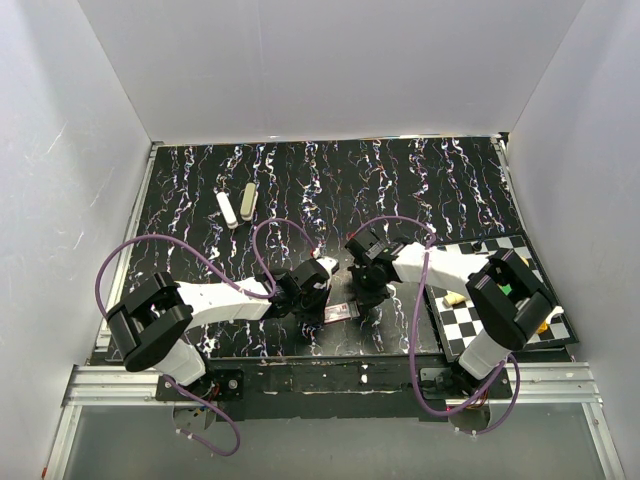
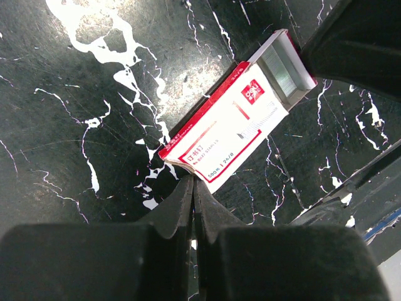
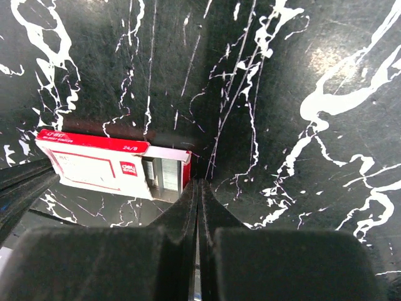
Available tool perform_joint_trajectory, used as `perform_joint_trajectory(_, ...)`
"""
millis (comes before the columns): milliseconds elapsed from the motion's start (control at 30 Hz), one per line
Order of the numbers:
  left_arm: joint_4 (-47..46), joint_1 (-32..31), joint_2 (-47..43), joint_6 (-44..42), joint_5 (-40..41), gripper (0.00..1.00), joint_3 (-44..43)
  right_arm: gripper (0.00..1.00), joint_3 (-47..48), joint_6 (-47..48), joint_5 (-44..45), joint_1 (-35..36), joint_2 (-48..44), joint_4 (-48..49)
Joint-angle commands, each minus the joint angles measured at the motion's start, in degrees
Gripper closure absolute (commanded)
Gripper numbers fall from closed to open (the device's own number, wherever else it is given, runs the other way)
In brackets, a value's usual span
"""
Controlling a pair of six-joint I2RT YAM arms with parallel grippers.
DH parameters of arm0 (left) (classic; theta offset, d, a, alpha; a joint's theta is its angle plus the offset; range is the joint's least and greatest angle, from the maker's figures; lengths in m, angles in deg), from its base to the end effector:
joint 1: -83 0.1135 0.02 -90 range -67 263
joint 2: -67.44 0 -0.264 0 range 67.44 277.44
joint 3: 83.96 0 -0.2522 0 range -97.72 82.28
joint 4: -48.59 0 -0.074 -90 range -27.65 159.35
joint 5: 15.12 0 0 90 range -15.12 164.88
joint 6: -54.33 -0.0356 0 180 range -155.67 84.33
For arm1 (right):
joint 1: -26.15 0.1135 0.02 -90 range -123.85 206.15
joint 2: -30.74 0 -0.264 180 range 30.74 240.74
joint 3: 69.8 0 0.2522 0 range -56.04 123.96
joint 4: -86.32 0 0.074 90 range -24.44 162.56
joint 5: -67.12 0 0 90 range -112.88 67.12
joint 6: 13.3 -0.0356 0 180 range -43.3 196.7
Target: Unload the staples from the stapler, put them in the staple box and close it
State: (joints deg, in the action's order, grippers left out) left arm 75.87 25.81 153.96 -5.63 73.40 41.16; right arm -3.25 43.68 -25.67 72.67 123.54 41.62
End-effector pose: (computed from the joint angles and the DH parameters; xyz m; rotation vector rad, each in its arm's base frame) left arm 0.1484 -0.2318 0.1509 0.6466 2.6362 -0.5460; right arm 0.2016 0.2151 0.1621 -0.3520 2.8732 0.3649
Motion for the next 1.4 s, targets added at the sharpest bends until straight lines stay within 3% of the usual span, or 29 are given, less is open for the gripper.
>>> perform_joint_trajectory(0, 1.86, -0.38, 0.93, -0.69, 0.68, 1.0, -0.8, 0.99, 1.78, 0.14, -2.31, 0.06, 0.9, 2.02)
perform_joint_trajectory(933, 1.86, -0.82, 1.37, -1.3, 0.59, 1.0, -2.56, 0.99, 5.21, -0.82, -7.15, 3.49, 3.98, 5.36)
perform_joint_trajectory(1167, 4.93, -0.82, -1.53, -2.88, 5.77, 1.0, -3.61, 0.99, 3.54, -1.09, 0.23, 2.7, -1.11, 3.35)
perform_joint_trajectory(1367, 8.1, -0.82, -5.56, -3.5, 9.91, 1.0, -4.4, 0.9, 2.49, 0.23, 9.28, 1.56, -7.0, -0.26)
